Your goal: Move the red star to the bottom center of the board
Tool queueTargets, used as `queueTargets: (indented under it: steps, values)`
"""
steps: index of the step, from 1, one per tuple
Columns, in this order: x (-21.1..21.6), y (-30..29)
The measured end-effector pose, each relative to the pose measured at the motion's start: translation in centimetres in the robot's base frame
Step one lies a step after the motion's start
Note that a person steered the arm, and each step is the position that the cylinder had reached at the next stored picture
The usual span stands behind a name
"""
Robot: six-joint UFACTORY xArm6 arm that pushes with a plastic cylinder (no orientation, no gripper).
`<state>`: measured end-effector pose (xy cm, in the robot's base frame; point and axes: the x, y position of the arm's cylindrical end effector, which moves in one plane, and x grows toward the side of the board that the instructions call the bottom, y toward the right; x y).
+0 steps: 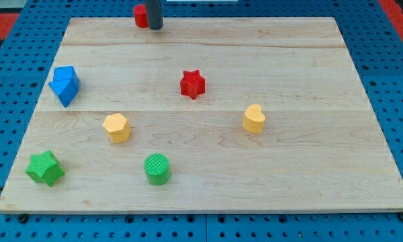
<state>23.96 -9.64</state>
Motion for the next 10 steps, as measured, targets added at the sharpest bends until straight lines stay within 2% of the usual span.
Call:
queueTargets:
  steps: [1, 2, 5, 7, 8, 9, 10]
  values:
    - [5.5, 6.7]
    - [12.6, 8.0]
    - [29.9, 13.4]
    - [24.5, 13.3]
    - [23.6, 9.0]
    - [27.6, 7.8]
    - [29.2, 7.3]
